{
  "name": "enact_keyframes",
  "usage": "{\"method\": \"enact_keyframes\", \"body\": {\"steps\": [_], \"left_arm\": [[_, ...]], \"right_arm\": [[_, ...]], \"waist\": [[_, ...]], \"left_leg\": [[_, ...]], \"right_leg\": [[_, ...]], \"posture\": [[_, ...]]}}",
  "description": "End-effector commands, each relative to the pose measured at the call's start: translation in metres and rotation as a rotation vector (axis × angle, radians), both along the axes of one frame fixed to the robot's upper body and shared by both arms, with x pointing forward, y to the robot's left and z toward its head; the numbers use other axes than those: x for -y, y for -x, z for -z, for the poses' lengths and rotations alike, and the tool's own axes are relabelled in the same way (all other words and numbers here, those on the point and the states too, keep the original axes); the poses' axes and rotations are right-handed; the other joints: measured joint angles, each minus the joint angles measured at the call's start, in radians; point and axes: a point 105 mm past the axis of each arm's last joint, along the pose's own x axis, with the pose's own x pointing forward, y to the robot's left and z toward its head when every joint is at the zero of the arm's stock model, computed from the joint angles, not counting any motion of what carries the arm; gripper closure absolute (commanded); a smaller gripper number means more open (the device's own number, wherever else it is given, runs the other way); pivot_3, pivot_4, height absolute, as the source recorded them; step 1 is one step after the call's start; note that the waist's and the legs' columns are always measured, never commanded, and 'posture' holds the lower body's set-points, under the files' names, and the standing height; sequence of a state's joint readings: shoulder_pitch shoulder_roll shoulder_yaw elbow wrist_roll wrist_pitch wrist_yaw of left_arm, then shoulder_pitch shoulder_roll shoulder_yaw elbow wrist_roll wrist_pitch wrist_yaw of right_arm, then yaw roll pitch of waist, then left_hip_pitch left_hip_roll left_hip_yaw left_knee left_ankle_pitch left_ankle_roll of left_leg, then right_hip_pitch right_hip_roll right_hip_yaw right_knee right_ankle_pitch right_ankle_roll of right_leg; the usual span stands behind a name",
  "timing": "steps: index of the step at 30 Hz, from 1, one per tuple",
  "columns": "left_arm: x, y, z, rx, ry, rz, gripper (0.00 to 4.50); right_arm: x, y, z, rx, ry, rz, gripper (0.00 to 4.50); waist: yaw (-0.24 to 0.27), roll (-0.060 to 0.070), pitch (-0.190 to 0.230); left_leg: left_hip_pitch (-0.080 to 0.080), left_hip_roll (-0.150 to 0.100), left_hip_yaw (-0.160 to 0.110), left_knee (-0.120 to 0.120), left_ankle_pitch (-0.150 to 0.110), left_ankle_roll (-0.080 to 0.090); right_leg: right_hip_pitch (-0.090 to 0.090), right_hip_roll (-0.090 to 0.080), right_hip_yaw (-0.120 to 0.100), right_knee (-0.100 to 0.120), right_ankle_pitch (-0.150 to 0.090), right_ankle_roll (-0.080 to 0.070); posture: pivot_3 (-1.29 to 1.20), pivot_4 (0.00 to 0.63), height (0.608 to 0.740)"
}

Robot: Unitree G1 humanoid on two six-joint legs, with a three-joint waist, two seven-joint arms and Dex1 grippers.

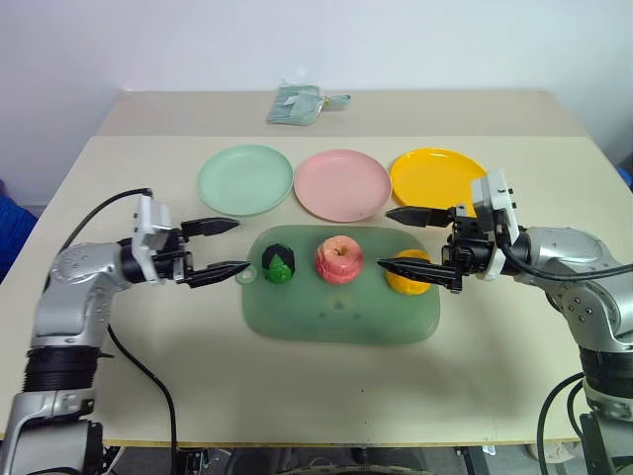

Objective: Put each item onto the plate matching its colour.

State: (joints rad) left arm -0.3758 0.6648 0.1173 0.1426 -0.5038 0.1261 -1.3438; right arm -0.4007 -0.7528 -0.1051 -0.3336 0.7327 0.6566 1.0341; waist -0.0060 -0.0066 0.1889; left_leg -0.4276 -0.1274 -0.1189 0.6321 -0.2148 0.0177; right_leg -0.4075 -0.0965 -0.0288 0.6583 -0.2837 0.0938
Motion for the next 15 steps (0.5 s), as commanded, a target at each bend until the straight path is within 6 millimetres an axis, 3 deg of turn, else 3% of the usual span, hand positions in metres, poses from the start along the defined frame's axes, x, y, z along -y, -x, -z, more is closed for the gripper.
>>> {"method": "enact_keyframes", "body": {"steps": [1, 8, 15], "left_arm": [[0.01, -0.007, 0.0, 0.068, -0.046, 0.017, 0.39], [0.031, -0.017, 0.018, 0.088, -0.064, 0.043, 0.39], [0.041, -0.019, 0.033, 0.096, -0.078, 0.066, 0.39]], "right_arm": [[-0.01, 0.004, -0.015, 0.054, -0.019, -0.022, 0.05], [-0.023, 0.0, -0.028, 0.075, -0.046, -0.017, 0.05], [-0.021, -0.002, -0.031, 0.072, -0.032, 0.011, 0.05]], "waist": [[0.0, 0.0, 0.0], [-0.003, 0.0, 0.0], [-0.002, 0.0, 0.0]], "left_leg": [[0.0, 0.0, 0.0, 0.0, 0.0, 0.0], [0.0, 0.0, 0.0, 0.0, 0.001, -0.001], [0.0, 0.0, 0.0, 0.0, 0.001, -0.001]], "right_leg": [[0.0, 0.0, 0.0, 0.0, 0.0, 0.0], [0.0, 0.0, 0.0, 0.0, 0.0, 0.0], [0.0, 0.0, 0.0, 0.0, 0.0, 0.0]], "posture": [[0.0, 0.15, 0.738], [0.0, 0.15, 0.738], [0.0, 0.15, 0.738]]}}
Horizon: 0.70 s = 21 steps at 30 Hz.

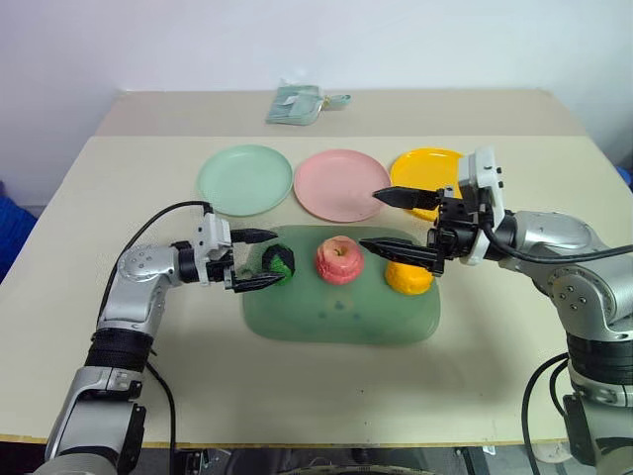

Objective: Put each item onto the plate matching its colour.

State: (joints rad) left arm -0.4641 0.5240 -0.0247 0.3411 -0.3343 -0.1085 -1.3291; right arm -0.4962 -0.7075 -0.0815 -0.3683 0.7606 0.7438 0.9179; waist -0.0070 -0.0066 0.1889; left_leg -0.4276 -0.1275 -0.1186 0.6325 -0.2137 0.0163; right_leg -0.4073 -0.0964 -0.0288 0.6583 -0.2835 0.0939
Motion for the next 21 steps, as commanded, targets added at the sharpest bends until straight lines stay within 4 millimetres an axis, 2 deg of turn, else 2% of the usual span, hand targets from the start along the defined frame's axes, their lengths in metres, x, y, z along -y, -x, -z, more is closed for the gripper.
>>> {"method": "enact_keyframes", "body": {"steps": [1, 8, 11, 14, 19, 21], "left_arm": [[0.002, -0.003, -0.002, 0.052, -0.003, -0.004, 0.39], [0.008, -0.004, 0.015, 0.015, -0.003, -0.003, 0.39], [0.008, -0.005, 0.016, -0.002, 0.006, -0.004, 1.18], [0.006, -0.007, 0.015, 0.001, 0.022, -0.021, 2.54], [-0.003, -0.006, 0.006, 0.029, 0.053, -0.05, 2.54], [-0.008, -0.012, -0.008, 0.048, 0.111, -0.089, 2.54]], "right_arm": [[-0.003, 0.005, -0.015, 0.055, -0.003, -0.011, 0.05], [-0.006, 0.003, -0.018, 0.059, -0.012, 0.007, 0.05], [-0.005, 0.002, -0.02, 0.062, -0.013, 0.011, 0.0], [-0.004, 0.002, -0.021, 0.065, -0.013, 0.014, 0.0], [-0.003, 0.002, -0.022, 0.068, -0.019, 0.014, 0.0], [-0.003, 0.001, -0.022, 0.072, -0.024, 0.015, 0.0]], "waist": [[-0.001, 0.0, 0.0], [-0.002, 0.0, 0.0], [-0.002, 0.0, 0.0], [-0.002, 0.0, 0.0], [-0.003, 0.0, 0.0], [-0.003, 0.0, 0.0]], "left_leg": [[0.0, 0.0, 0.0, 0.0, 0.0, 0.0], [0.0, 0.0, 0.0, 0.0, 0.0, 0.0], [0.0, 0.0, 0.0, 0.0, 0.0, -0.001], [0.0, 0.0, 0.0, 0.0, 0.0, 0.0], [0.0, 0.0, 0.0, 0.0, 0.0, 0.0], [0.0, 0.0, 0.0, 0.0, 0.0, 0.0]], "right_leg": [[0.0, 0.0, 0.0, 0.0, 0.0, 0.0], [0.0, 0.0, 0.0, 0.0, 0.0, 0.0], [0.0, 0.0, 0.0, 0.0, 0.0, 0.0], [0.0, 0.0, 0.0, 0.001, 0.0, 0.0], [0.0, 0.0, 0.0, 0.001, 0.0, 0.0], [0.0, 0.0, 0.0, 0.001, 0.0, 0.0]], "posture": [[0.0, 0.15, 0.738], [0.0, 0.15, 0.738], [0.0, 0.15, 0.738], [0.0, 0.15, 0.738], [0.0, 0.15, 0.738], [0.0, 0.15, 0.738]]}}
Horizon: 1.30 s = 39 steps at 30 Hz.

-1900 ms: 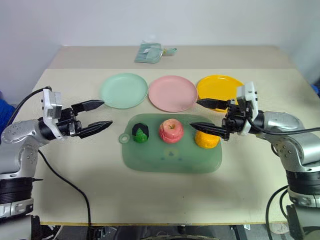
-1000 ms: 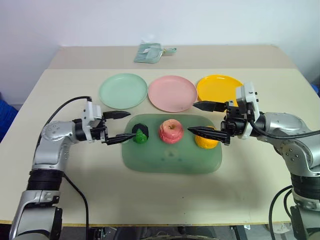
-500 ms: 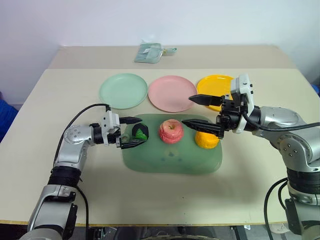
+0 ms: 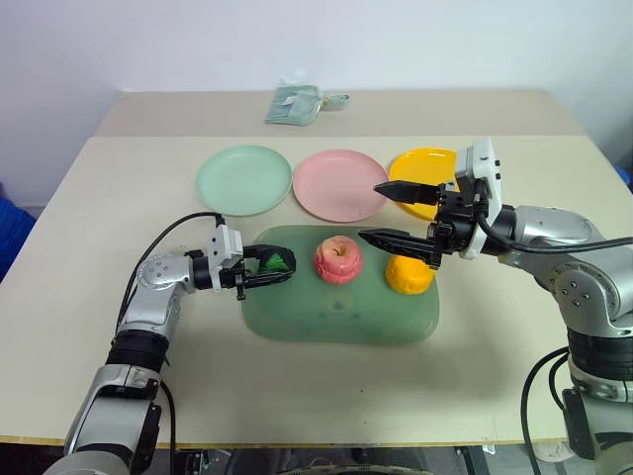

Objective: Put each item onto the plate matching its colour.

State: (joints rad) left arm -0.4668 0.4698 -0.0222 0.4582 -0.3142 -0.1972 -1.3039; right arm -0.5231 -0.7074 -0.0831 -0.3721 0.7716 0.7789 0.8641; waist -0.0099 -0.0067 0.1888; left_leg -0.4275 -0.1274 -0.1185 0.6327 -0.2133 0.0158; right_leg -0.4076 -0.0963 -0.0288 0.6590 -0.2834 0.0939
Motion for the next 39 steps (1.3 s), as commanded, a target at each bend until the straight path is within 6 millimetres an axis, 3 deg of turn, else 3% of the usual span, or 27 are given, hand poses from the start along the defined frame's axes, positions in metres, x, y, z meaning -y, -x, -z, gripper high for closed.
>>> {"method": "enact_keyframes", "body": {"steps": [1, 4, 7, 11, 16, 20, 22, 23, 26, 32, 36, 39], "left_arm": [[-0.015, -0.014, -0.039, 0.092, 0.124, -0.096, 2.54], [-0.032, -0.043, -0.074, 0.185, 0.213, -0.285, 2.54], [-0.048, -0.074, -0.093, 0.252, 0.208, -0.486, 2.54], [-0.058, -0.104, -0.101, 0.238, 0.253, -0.686, 2.54], [-0.061, -0.124, -0.1, 0.234, 0.251, -0.856, 2.54], [-0.053, -0.129, -0.095, 0.202, 0.261, -0.864, 2.54], [-0.054, -0.131, -0.091, 0.175, 0.261, -0.873, 1.89], [-0.055, -0.13, -0.092, 0.19, 0.251, -0.873, 1.63], [-0.052, -0.126, -0.101, 0.233, 0.269, -0.825, 0.11], [-0.039, -0.1, -0.118, 0.274, 0.341, -0.548, 0.04], [-0.029, -0.049, -0.102, 0.152, 0.299, -0.176, 0.04], [-0.035, -0.018, -0.093, 0.119, 0.232, -0.064, 0.04]], "right_arm": [[-0.003, 0.005, -0.019, 0.081, -0.031, -0.025, 0.0], [-0.009, 0.003, -0.024, 0.101, -0.062, -0.027, 0.0], [-0.019, -0.01, -0.026, 0.157, -0.091, 0.036, 0.0], [-0.022, -0.036, -0.026, 0.233, -0.115, 0.173, 0.0], [-0.034, -0.036, -0.021, 0.259, -0.13, 0.169, 0.0], [-0.032, -0.041, -0.017, 0.269, -0.115, 0.187, 0.0], [-0.03, -0.042, -0.015, 0.272, -0.106, 0.189, 0.0], [-0.03, -0.041, -0.014, 0.272, -0.1, 0.186, 0.0], [-0.029, -0.039, -0.011, 0.269, -0.089, 0.177, 0.0], [-0.034, -0.03, -0.002, 0.214, -0.047, 0.113, 0.0], [-0.051, -0.013, 0.005, 0.143, 0.006, 0.015, 0.0], [-0.06, -0.01, 0.02, 0.121, 0.111, -0.003, 0.0]], "waist": [[0.0, 0.0, 0.0], [0.002, -0.001, 0.0], [0.004, -0.002, 0.0], [0.0, -0.002, 0.0], [-0.001, -0.002, 0.0], [0.0, -0.002, 0.0], [-0.002, -0.002, 0.0], [-0.002, -0.002, 0.0], [-0.002, -0.002, 0.0], [-0.003, -0.002, 0.0], [-0.021, -0.002, 0.0], [-0.033, -0.002, 0.0]], "left_leg": [[0.0, 0.0, 0.0, 0.0, 0.0, 0.0], [0.0, 0.0, 0.0, 0.001, 0.0, 0.0], [0.0, 0.0, 0.0, 0.003, 0.0, 0.0], [0.0, -0.001, 0.001, 0.004, 0.002, -0.003], [-0.001, -0.002, 0.001, 0.004, 0.002, -0.003], [-0.001, -0.002, 0.001, 0.005, 0.002, -0.003], [-0.001, -0.002, 0.002, 0.005, 0.002, -0.003], [-0.001, -0.002, 0.002, 0.005, 0.002, -0.003], [-0.001, -0.001, 0.002, 0.005, 0.002, -0.003], [-0.001, -0.001, 0.002, 0.005, 0.002, -0.003], [-0.001, -0.001, 0.002, 0.004, 0.002, -0.003], [-0.001, 0.0, 0.003, 0.002, 0.002, -0.004]], "right_leg": [[0.0, 0.0, 0.0, 0.0, 0.0, 0.0], [0.0, 0.0, 0.0, 0.002, 0.0, 0.0], [0.0, 0.0, 0.0, 0.003, 0.0, 0.0], [0.0, 0.0, 0.0, 0.005, 0.0, 0.0], [-0.002, 0.0, 0.0, 0.005, 0.0, 0.0], [-0.002, 0.0, 0.0, 0.006, 0.0, 0.001], [-0.002, 0.0, 0.0, 0.006, 0.0, 0.001], [-0.002, 0.0, 0.0, 0.006, 0.0, 0.001], [-0.002, 0.0, 0.0, 0.006, 0.0, 0.001], [-0.002, 0.0, 0.0, 0.006, 0.0, 0.001], [-0.002, 0.0, 0.002, 0.006, 0.0, 0.0], [-0.004, 0.001, 0.004, 0.006, 0.0, 0.0]], "posture": [[0.0, 0.15, 0.738], [0.0, 0.15, 0.738], [0.0, 0.15, 0.738], [0.0, 0.15, 0.738], [0.0, 0.15, 0.738], [0.0, 0.15, 0.738], [0.0, 0.15, 0.738], [0.0, 0.15, 0.738], [0.0, 0.15, 0.738], [0.0, 0.15, 0.738], [0.0, 0.15, 0.738], [0.0, 0.15, 0.738]]}}
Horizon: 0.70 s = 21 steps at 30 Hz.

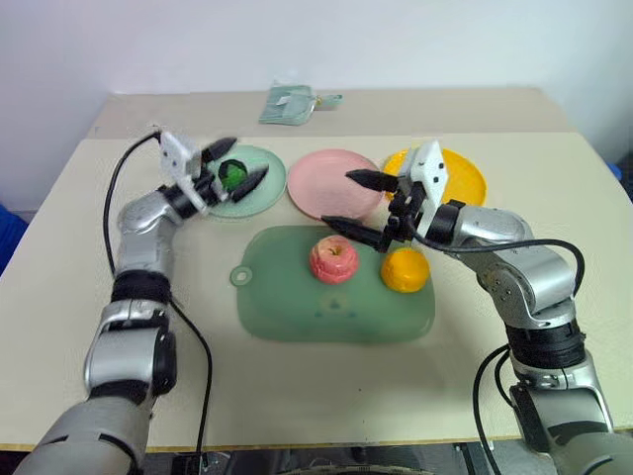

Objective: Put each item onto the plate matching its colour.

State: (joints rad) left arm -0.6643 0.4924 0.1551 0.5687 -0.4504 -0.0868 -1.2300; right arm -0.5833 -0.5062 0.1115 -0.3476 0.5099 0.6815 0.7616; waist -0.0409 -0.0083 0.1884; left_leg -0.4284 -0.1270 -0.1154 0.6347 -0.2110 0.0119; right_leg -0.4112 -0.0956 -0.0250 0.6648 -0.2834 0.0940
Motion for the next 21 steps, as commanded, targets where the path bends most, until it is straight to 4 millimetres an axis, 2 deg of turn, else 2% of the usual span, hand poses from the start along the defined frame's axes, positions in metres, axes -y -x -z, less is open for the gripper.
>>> {"method": "enact_keyframes", "body": {"steps": [1, 7, 13, 21], "left_arm": [[-0.001, 0.031, -0.016, 0.055, -0.057, 0.139, 0.04], [-0.014, 0.066, -0.008, -0.058, -0.144, 0.209, 0.04], [-0.018, 0.09, 0.001, -0.172, -0.161, 0.235, 0.04], [-0.014, 0.091, 0.0, -0.157, -0.141, 0.212, 0.04]], "right_arm": [[-0.012, 0.009, 0.005, 0.013, 0.089, -0.037, 0.0], [-0.016, 0.003, 0.041, -0.036, 0.28, -0.018, 0.0], [-0.002, -0.013, 0.049, -0.025, 0.354, 0.042, 0.0], [0.001, -0.02, 0.051, -0.015, 0.361, 0.048, 0.0]], "waist": [[-0.001, 0.0, 0.0], [0.009, 0.0, 0.0], [0.026, 0.0, 0.0], [0.029, 0.0, 0.0]], "left_leg": [[0.0, 0.0, 0.0, 0.0, 0.0, 0.0], [0.001, 0.0, 0.0, 0.0, 0.0, 0.0], [0.001, 0.0, 0.0, 0.0, 0.0, 0.0], [0.002, 0.0, 0.001, -0.001, -0.002, 0.003]], "right_leg": [[0.0, 0.0, 0.0, 0.0, 0.0, 0.0], [0.001, 0.0, 0.0, 0.0, 0.0, 0.0], [0.0, 0.0, 0.001, 0.0, 0.0, 0.0], [0.001, 0.0, 0.001, -0.001, 0.0, 0.0]], "posture": [[0.0, 0.15, 0.738], [0.0, 0.15, 0.738], [0.0, 0.15, 0.738], [0.0, 0.15, 0.738]]}}
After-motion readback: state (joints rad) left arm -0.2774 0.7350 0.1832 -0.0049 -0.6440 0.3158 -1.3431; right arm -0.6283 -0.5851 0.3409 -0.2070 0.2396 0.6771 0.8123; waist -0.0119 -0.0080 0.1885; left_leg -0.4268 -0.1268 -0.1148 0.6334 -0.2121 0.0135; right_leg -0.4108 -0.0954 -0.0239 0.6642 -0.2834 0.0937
